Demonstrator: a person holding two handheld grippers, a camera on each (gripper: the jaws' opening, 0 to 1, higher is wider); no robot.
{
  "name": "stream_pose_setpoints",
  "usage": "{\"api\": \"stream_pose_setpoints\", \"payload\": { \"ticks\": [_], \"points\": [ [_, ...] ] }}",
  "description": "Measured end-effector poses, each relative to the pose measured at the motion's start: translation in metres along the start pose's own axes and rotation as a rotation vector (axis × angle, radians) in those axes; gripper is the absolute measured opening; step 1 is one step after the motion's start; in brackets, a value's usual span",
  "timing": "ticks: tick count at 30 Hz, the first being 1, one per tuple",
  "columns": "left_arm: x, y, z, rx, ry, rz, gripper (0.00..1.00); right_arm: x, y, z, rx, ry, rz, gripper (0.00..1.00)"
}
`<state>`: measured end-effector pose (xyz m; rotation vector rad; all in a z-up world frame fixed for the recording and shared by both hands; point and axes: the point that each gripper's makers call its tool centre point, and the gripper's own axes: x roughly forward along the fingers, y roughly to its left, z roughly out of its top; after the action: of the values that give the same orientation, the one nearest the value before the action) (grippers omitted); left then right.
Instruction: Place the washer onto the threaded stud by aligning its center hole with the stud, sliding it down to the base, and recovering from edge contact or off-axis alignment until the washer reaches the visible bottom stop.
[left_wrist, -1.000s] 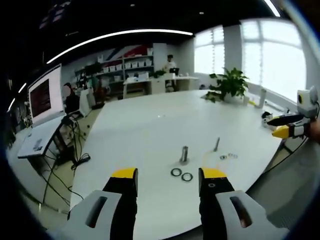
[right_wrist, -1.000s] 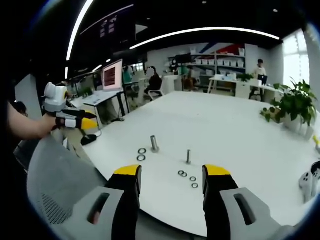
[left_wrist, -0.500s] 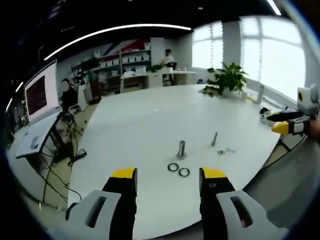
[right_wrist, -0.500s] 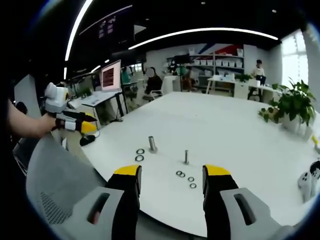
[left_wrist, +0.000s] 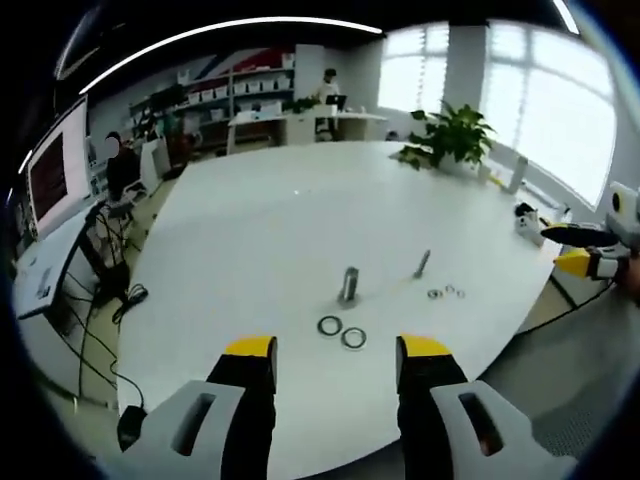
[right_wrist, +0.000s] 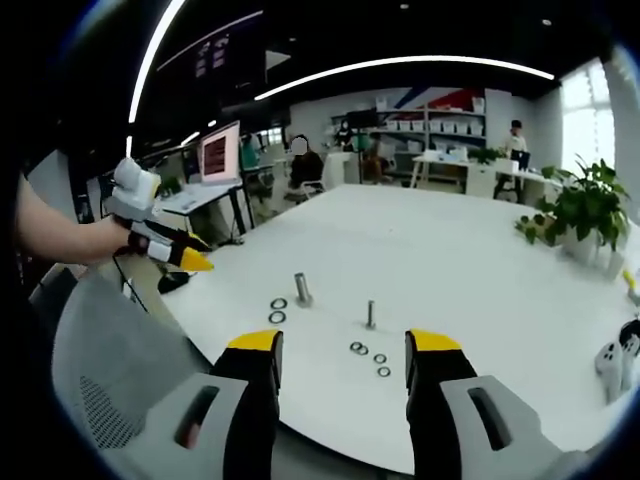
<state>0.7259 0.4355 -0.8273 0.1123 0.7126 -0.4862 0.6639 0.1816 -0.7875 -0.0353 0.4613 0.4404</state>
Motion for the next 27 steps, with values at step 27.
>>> {"api": "stream_pose_setpoints", "payload": {
  "ticks": [27],
  "points": [
    [0.116,-0.026,-0.055,0.078,0.369,-0.107,0.39,-0.003,-0.009,0.006,0.019,-0.035,-0.040,0.52]
  ]
}}
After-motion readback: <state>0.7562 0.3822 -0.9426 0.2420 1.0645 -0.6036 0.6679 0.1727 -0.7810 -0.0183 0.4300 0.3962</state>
